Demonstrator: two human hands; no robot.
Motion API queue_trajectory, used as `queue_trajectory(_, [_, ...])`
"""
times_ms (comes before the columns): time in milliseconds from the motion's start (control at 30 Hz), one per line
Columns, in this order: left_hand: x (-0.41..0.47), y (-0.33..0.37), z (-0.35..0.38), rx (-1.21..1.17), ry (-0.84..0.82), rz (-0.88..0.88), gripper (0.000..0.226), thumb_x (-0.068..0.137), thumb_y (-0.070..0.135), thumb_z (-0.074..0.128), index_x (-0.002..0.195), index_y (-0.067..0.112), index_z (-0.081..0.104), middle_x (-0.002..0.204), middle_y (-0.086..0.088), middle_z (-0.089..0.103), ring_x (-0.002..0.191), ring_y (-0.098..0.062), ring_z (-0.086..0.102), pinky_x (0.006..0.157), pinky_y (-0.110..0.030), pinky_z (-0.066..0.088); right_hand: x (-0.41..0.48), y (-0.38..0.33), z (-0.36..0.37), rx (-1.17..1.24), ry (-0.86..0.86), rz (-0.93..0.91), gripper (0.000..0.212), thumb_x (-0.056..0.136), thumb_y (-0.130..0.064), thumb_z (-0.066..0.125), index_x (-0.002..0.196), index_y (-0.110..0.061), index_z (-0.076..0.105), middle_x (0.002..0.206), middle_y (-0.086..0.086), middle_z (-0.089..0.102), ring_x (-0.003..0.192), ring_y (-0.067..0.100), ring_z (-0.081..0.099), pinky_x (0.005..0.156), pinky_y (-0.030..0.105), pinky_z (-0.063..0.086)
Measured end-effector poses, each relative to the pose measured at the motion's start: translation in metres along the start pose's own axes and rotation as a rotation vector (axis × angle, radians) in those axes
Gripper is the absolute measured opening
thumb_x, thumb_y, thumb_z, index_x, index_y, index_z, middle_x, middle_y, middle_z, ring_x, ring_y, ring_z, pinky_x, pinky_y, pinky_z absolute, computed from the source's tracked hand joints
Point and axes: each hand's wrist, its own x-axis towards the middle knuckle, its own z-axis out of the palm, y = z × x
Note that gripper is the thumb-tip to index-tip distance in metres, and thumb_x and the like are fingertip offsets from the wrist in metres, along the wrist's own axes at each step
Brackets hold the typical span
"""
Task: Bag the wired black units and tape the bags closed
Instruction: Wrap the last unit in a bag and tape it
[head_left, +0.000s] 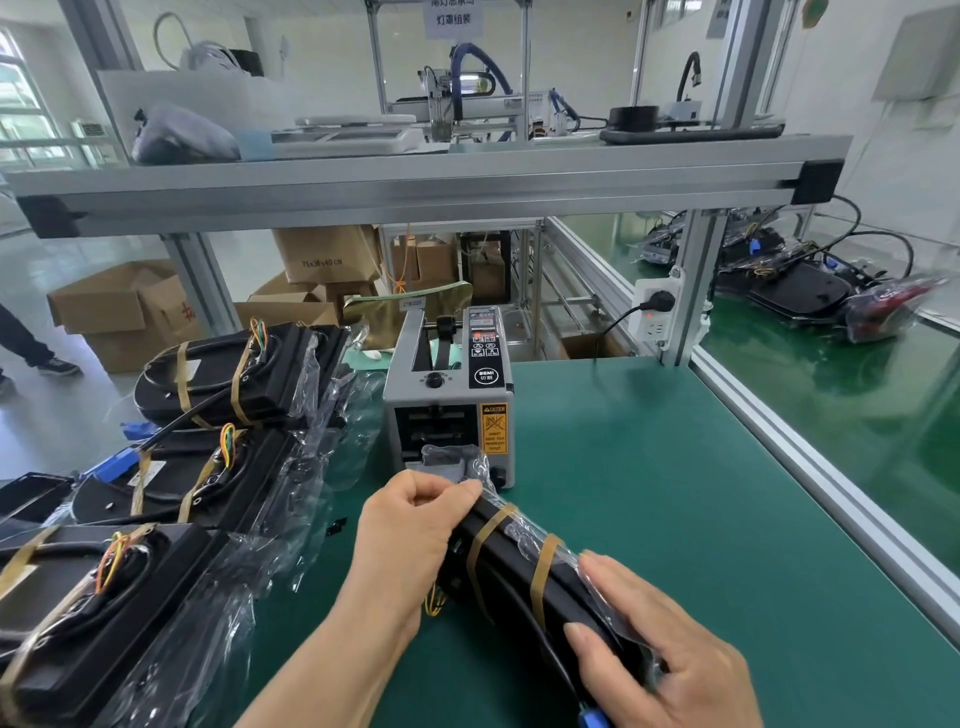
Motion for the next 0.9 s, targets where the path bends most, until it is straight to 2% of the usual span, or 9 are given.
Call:
queue_trajectory(67, [0.003, -0.001, -0.003, -0.019, -0.021, -0.018, 0.015, 0.077, 0.023, 0.080, 0.071, 0.014, 0.069, 0.053, 0.010, 0.062, 0.042, 0.001, 0.052, 0.040, -0.012, 0.039, 0.001, 0.000, -0.001, -0.008, -0.007, 0.004, 0.046, 0.061, -0.026, 0.079, 0.106, -0.020, 0.077, 0.113, -0.024, 0.069, 0.107, -0.016, 0.060, 0.091, -0.001, 0.039])
queue_trajectory(200, [0.009, -0.003, -0.009, 0.046, -0.081, 0.034, 0.012, 0.076, 0.027, 0.082, 0.071, 0.022, 0.073, 0.058, 0.012, 0.064, 0.049, 0.003, 0.054, 0.046, -0.010, 0.040, 0.004, 0.001, -0.005, 0.066, -0.020, 0.062, 0.048, 0.061, -0.022, 0.079, 0.108, -0.022, 0.076, 0.115, -0.031, 0.066, 0.103, -0.013, 0.063, 0.089, -0.001, 0.041])
queue_trajectory(433, [0.029, 0.020, -0.036, 0.349, -0.370, 0.082, 0.020, 0.069, 0.019, 0.089, 0.079, 0.016, 0.072, 0.066, 0.007, 0.066, 0.059, -0.004, 0.058, 0.059, -0.018, 0.048, 0.004, -0.004, -0.005, 0.024, -0.047, 0.040, 0.051, 0.060, -0.026, 0.079, 0.111, -0.019, 0.075, 0.119, -0.026, 0.065, 0.102, -0.014, 0.063, 0.089, -0.001, 0.041])
queue_trajectory(567, [0.039, 0.034, -0.039, 0.521, -0.426, 0.153, 0.011, 0.075, 0.025, 0.085, 0.077, 0.020, 0.075, 0.062, 0.000, 0.071, 0.055, -0.012, 0.061, 0.068, -0.032, 0.051, 0.007, -0.005, -0.005, -0.003, -0.048, 0.017, 0.048, 0.060, -0.023, 0.079, 0.107, -0.030, 0.077, 0.116, -0.031, 0.065, 0.102, -0.014, 0.063, 0.089, 0.001, 0.042])
queue_trajectory(700, [0.042, 0.031, -0.040, 0.505, -0.454, 0.190, 0.008, 0.082, 0.028, 0.078, 0.078, 0.034, 0.076, 0.056, -0.004, 0.069, 0.055, -0.017, 0.051, 0.064, -0.030, 0.044, 0.010, -0.005, -0.011, 0.008, -0.111, 0.046, 0.052, 0.059, -0.026, 0.080, 0.108, -0.041, 0.072, 0.110, -0.033, 0.067, 0.099, -0.013, 0.065, 0.086, -0.001, 0.042])
queue_trajectory(767, [0.040, 0.027, -0.041, 0.491, -0.450, 0.216, 0.010, 0.085, 0.028, 0.075, 0.079, 0.036, 0.075, 0.056, -0.003, 0.069, 0.050, -0.013, 0.046, 0.056, -0.023, 0.041, 0.021, -0.006, -0.023, 0.035, -0.288, 0.132, 0.058, 0.059, -0.039, 0.080, 0.111, -0.057, 0.063, 0.110, -0.038, 0.065, 0.102, -0.015, 0.063, 0.088, -0.001, 0.041])
queue_trajectory(800, [0.040, 0.025, -0.042, 0.487, -0.446, 0.227, 0.011, 0.085, 0.028, 0.074, 0.079, 0.037, 0.075, 0.055, -0.003, 0.069, 0.047, -0.009, 0.043, 0.051, -0.020, 0.038, 0.031, -0.006, -0.032, 0.073, -0.459, 0.204, 0.060, 0.059, -0.045, 0.078, 0.113, -0.062, 0.060, 0.114, -0.040, 0.063, 0.107, -0.015, 0.060, 0.092, 0.002, 0.042])
queue_trajectory(867, [0.038, 0.023, -0.043, 0.472, -0.435, 0.236, 0.011, 0.086, 0.029, 0.073, 0.079, 0.038, 0.074, 0.055, -0.002, 0.068, 0.043, -0.007, 0.039, 0.046, -0.017, 0.035, 0.056, -0.010, -0.049, 0.189, -0.782, 0.398, 0.069, 0.058, -0.052, 0.076, 0.124, -0.055, 0.055, 0.125, -0.041, 0.056, 0.120, -0.014, 0.053, 0.100, 0.013, 0.045])
queue_trajectory(900, [0.037, 0.021, -0.043, 0.465, -0.426, 0.237, 0.010, 0.086, 0.030, 0.073, 0.079, 0.038, 0.074, 0.055, -0.002, 0.068, 0.043, -0.008, 0.038, 0.046, -0.017, 0.035, 0.069, -0.013, -0.053, 0.228, -0.846, 0.469, 0.073, 0.058, -0.056, 0.076, 0.127, -0.049, 0.052, 0.130, -0.039, 0.053, 0.122, -0.013, 0.051, 0.101, 0.016, 0.045])
